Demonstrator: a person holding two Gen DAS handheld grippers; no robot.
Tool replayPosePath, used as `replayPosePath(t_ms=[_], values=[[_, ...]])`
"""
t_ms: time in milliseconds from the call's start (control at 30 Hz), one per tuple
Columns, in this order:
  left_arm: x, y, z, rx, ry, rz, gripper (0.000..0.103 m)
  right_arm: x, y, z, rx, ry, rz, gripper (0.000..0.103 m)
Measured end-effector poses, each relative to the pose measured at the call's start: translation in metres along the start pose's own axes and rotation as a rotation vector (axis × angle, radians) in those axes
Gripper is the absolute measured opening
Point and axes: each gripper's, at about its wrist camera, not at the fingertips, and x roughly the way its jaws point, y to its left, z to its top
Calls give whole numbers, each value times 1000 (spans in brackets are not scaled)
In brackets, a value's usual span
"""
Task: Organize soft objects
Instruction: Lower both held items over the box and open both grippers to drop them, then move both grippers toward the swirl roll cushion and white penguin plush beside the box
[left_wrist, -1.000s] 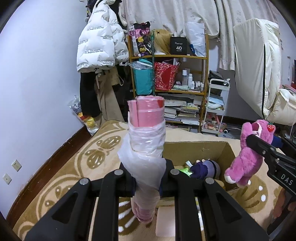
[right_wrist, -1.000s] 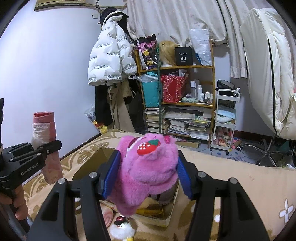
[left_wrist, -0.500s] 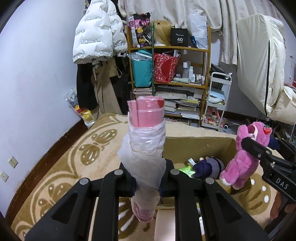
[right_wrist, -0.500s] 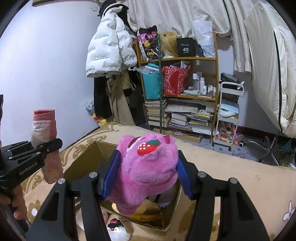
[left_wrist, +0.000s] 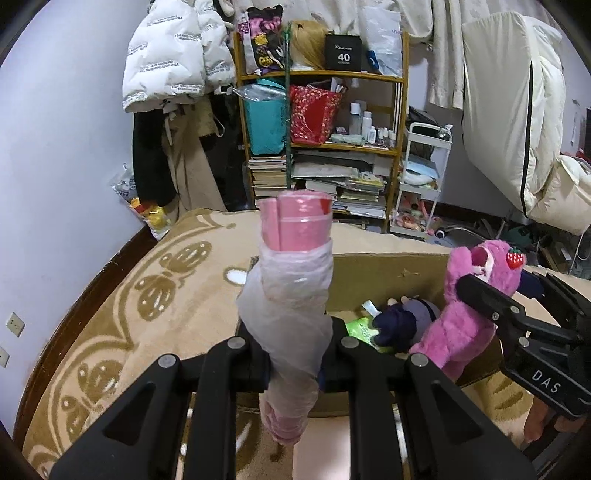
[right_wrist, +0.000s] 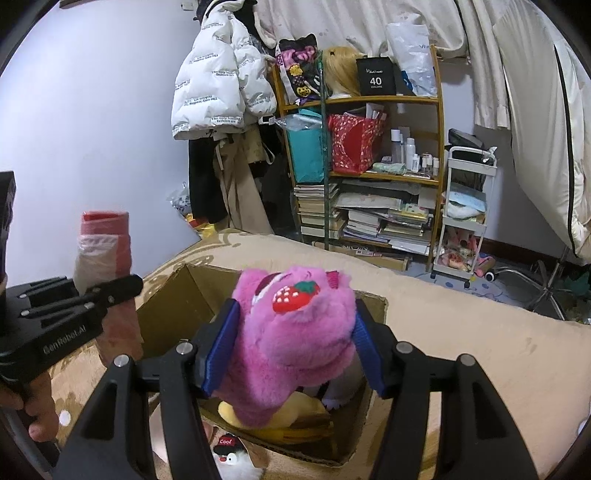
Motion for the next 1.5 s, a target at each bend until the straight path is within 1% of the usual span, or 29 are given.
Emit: replayPosePath(t_ms=[133, 333, 400, 467, 533, 600, 633, 667, 733, 833, 900, 933, 967, 1133, 1200, 1367, 1433, 1500], values=[[2, -5, -2, 25, 2, 7, 20, 4, -3, 0, 14, 7, 15, 66], [11, -4, -7, 17, 54, 25, 24, 8, -7, -2, 29, 19, 25, 67], [14, -3, -10, 12, 72, 30, 26, 8, -10, -3, 35, 21, 26, 69], [15, -2, -12, 13, 89, 31, 28, 6, -12, -5, 43, 20, 30, 75], [16, -2, -15, 12, 101, 39, 33, 5, -13, -5, 49, 20, 31, 78], [14, -1, -17, 8, 104, 49, 46, 2, -14, -5, 55, 20, 30, 78], [12, 0, -17, 7, 101, 54, 48, 1, -15, -6, 57, 20, 29, 80], [10, 0, -18, 6, 97, 59, 51, -1, -15, -6, 61, 21, 27, 84], [6, 0, -18, 10, 95, 64, 53, -5, -16, -7, 69, 20, 26, 90], [-2, 1, -20, 15, 94, 71, 58, -14, -18, -8, 75, 13, 18, 92], [-7, 1, -22, 16, 97, 71, 70, -20, -17, -6, 76, 11, 10, 99], [-11, 1, -23, 15, 96, 73, 73, -23, -18, -6, 80, 7, 9, 103], [-14, 1, -24, 14, 94, 76, 77, -27, -18, -7, 84, 0, 10, 103], [-31, 3, -31, 12, 103, 78, 87, -44, -16, -11, 84, 5, 10, 103], [-39, 4, -34, 12, 102, 78, 93, -46, -15, -12, 85, 6, 10, 103], [-53, 6, -41, 12, 112, 90, 99, -62, -12, -23, 99, 21, 13, 103], [-54, 8, -45, -8, 134, 94, 100, -66, -11, -29, 105, 35, 14, 103], [-53, 10, -49, -26, 169, 77, 100, -67, -11, -32, 106, 49, 12, 103]])
